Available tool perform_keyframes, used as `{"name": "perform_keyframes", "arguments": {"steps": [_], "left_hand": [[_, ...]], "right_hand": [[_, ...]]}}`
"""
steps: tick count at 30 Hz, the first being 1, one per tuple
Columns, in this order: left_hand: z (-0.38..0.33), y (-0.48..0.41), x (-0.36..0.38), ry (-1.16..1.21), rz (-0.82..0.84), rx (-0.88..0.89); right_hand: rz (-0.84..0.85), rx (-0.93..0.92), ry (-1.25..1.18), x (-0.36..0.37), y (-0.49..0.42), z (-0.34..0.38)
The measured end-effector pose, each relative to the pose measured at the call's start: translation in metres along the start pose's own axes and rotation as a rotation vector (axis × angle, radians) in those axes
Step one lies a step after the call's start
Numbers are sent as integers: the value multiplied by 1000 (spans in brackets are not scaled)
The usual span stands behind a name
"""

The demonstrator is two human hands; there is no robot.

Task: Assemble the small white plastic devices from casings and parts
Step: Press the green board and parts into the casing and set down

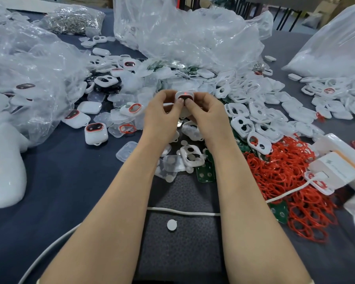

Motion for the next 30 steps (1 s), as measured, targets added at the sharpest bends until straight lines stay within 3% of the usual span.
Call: {"name": "perform_keyframes", "arguments": {"steps": [6,11,15,21,24,28,30], "left_hand": [[8,3,5,163,82,-107],[3,1,4,103,29,-59],[12,3,4,189,-14,-156],[33,1,-5,534,-148,-345],[34,2,-3,495,-124,-335],[26,3,4,384,-56,-286],[25,4,5,367,-43,-284]], "right_hand": [[-1,137,-220,-7,-3,-15],[14,155,-336,-1,-2,-13],[-9,188,-401,2,1,-15],[159,225,-194,13,6,-22],[199,176,-146,14,6,-17],[50,189,-152,-4,-2,-22],[56,146,-119,-3,-2,-18]]}}
Point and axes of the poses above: each hand's wrist, its own y-axis away from the middle knuckle, its own x-axis out of the palm, z = x × y, the point moved 10 cm from there along -y, towards the middle knuckle, and after that the axes turned 5 degrees about -z, right-handed, at the moved point
